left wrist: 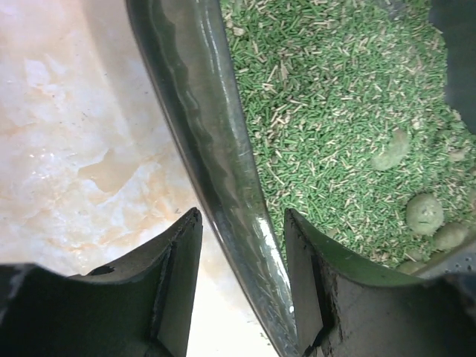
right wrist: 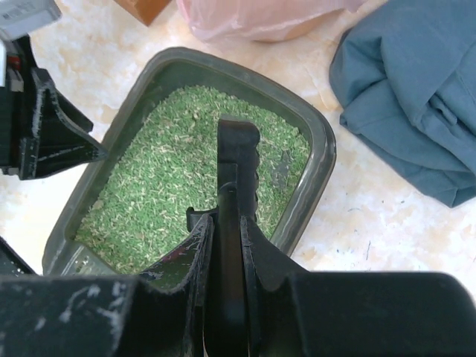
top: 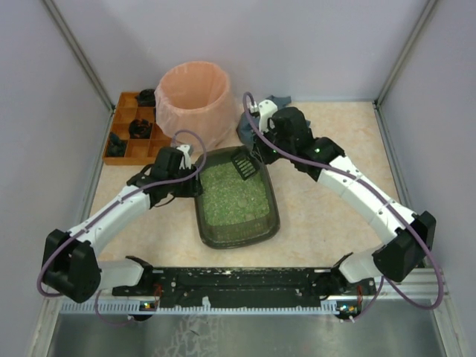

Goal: Clean the litter box

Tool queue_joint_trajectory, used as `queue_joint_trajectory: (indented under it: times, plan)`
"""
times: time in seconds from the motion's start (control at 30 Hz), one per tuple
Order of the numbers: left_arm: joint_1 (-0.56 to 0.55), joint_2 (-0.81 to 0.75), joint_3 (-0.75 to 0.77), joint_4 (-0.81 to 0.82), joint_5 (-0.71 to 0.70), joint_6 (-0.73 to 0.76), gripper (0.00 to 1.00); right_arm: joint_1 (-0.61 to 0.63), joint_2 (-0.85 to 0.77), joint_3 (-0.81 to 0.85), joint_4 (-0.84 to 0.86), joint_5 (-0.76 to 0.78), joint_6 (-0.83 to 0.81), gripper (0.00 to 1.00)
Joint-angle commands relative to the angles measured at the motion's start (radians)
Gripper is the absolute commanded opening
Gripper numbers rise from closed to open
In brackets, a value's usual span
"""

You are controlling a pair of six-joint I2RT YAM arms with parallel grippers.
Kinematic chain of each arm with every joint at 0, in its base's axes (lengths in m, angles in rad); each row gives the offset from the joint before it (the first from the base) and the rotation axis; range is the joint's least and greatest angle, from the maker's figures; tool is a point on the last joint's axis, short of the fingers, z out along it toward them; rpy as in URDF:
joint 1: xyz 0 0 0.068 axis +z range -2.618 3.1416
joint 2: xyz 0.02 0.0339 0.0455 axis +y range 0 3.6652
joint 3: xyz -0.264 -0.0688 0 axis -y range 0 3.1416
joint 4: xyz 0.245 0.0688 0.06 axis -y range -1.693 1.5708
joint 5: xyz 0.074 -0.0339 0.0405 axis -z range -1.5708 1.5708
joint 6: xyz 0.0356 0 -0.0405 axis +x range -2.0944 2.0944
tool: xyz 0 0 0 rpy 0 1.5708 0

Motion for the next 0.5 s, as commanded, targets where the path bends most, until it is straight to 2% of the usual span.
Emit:
queue_joint_trajectory:
  times: [0.0, 0.1, 0.47]
  plan:
    - [-0.009, 0.023, 0.042, -0.039, -0.052, 0.046, 0.54, 0.006, -0.059, -0.010, 0.086, -0.015, 0.025, 0.00]
    - [-0.023, 0.056, 0.061, -0.021, -0.042, 0.061, 0.51, 0.006, -0.050, -0.018, 0.077, 0.015, 0.020, 0.00]
    - [-0.106, 0.229, 0.191, -0.045, -0.092, 0.205, 0.27, 0.007, -0.108, -0.079, 0.094, 0.044, 0.042, 0.00]
